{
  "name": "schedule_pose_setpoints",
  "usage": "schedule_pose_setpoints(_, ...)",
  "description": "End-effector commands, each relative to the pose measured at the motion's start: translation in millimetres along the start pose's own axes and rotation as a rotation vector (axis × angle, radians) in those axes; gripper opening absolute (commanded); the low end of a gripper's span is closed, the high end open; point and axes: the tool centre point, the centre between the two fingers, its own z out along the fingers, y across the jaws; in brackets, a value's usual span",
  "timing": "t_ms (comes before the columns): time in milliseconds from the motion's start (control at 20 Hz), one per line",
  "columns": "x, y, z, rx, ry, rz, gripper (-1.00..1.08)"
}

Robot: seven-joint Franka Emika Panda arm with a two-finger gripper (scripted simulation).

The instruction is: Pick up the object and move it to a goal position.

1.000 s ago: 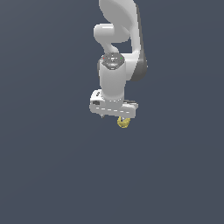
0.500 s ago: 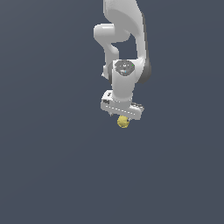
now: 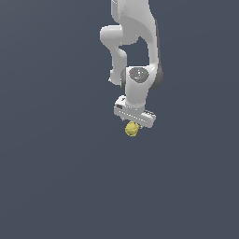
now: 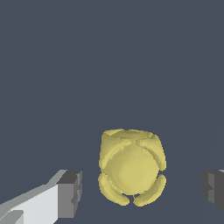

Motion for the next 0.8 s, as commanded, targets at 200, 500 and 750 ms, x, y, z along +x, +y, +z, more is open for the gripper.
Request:
schedule_pose_setpoints(200, -8, -1, 5, -0.001, 0.001, 0.031, 1.0)
schedule_pose_setpoints(500, -8, -1, 10, -0.001, 0.0, 0.028, 1.0)
schedule_pose_setpoints(750, -9, -1, 32, -0.001, 0.0, 0.03, 1.0)
